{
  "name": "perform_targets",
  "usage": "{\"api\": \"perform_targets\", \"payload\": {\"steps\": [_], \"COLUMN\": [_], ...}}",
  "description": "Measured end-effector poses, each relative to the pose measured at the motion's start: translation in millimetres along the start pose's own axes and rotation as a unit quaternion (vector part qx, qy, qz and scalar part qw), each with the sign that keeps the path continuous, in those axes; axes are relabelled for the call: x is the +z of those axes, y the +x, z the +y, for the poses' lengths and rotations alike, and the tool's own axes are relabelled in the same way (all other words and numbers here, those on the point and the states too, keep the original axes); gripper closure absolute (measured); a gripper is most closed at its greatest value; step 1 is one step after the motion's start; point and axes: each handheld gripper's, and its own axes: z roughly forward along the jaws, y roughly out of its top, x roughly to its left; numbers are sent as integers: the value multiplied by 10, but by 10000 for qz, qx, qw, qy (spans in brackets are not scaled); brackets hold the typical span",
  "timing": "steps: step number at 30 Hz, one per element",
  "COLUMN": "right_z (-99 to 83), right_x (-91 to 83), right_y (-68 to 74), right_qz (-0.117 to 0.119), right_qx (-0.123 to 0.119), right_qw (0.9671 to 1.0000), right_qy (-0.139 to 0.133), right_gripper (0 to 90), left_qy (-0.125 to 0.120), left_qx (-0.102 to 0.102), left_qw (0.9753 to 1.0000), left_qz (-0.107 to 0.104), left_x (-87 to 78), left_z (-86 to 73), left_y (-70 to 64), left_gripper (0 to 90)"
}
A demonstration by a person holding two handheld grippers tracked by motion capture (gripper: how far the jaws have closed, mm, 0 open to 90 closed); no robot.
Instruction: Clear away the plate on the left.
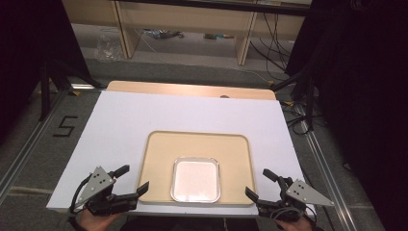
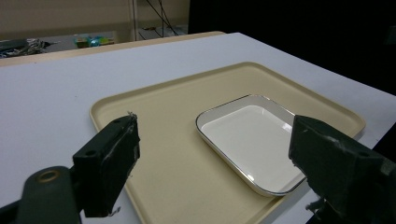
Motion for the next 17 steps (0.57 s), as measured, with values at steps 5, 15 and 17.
{"api": "perform_targets", "payload": {"steps": [5,15,17], "right_z": [3,-2,0], "right_x": [-4,0,-2], "right_y": [-8,-3,-1], "right_qz": [-52,6,-46], "right_qx": [-105,15,-18], "right_qw": [9999,10000,10000], "right_qy": [-8,-9,4], "right_gripper": [151,151,151], "left_qy": [-10,108,151], "left_qx": [-18,49,71], "left_qw": [10000,9999,9999], "left_qz": [25,-9,-33], "left_x": [-2,-6,2], "left_z": [0,1,1], "left_y": [7,19,22], "left_gripper": [162,162,162]}}
